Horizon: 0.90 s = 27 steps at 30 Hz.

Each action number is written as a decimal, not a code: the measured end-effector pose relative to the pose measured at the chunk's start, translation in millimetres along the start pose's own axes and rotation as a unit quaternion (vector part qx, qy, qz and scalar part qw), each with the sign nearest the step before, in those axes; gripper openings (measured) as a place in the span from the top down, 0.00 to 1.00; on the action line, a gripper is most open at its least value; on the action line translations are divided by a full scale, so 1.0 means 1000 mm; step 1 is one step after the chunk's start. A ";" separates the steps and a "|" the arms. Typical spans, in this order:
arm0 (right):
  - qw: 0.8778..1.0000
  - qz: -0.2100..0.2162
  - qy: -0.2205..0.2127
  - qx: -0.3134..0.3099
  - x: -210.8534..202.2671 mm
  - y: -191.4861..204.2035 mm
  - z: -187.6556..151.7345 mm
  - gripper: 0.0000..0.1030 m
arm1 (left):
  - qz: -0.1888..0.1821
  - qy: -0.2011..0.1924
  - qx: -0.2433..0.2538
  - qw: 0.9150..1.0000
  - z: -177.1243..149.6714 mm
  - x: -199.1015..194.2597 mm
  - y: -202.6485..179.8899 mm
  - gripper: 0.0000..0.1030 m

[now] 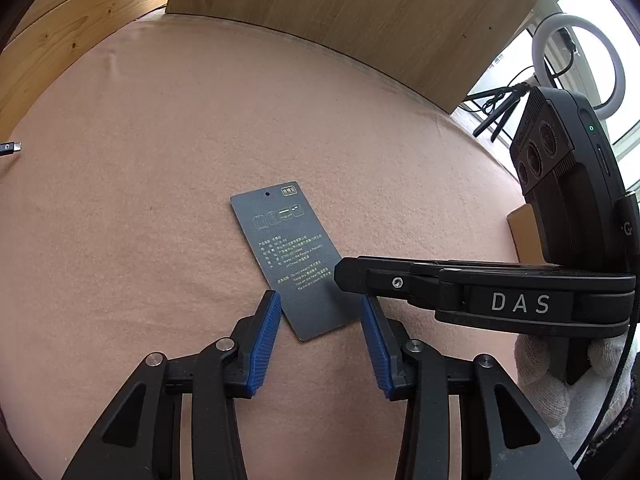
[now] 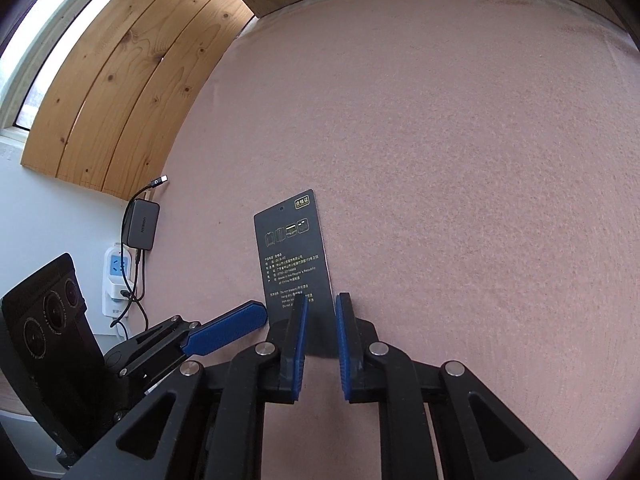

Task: Organize objects
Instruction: 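Move the right gripper to the black card and pinch its edge, then lift the black card with the right gripper and carry it over the box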

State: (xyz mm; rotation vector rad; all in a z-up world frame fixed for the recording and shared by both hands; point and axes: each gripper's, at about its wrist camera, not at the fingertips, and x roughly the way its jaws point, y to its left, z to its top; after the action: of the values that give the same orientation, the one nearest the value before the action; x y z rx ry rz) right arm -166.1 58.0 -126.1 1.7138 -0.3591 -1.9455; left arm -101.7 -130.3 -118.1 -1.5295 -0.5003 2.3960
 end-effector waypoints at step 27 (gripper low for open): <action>0.993 -0.043 -0.087 0.062 -0.102 -0.071 -0.069 0.88 | -0.086 0.025 0.113 0.990 -0.014 0.010 -0.127 0.58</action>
State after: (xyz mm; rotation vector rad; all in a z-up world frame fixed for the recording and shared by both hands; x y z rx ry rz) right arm -106.5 181.5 -88.2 1.6628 -0.4866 -2.1840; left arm -89.4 -8.7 -78.8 -1.3867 -0.3218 2.1935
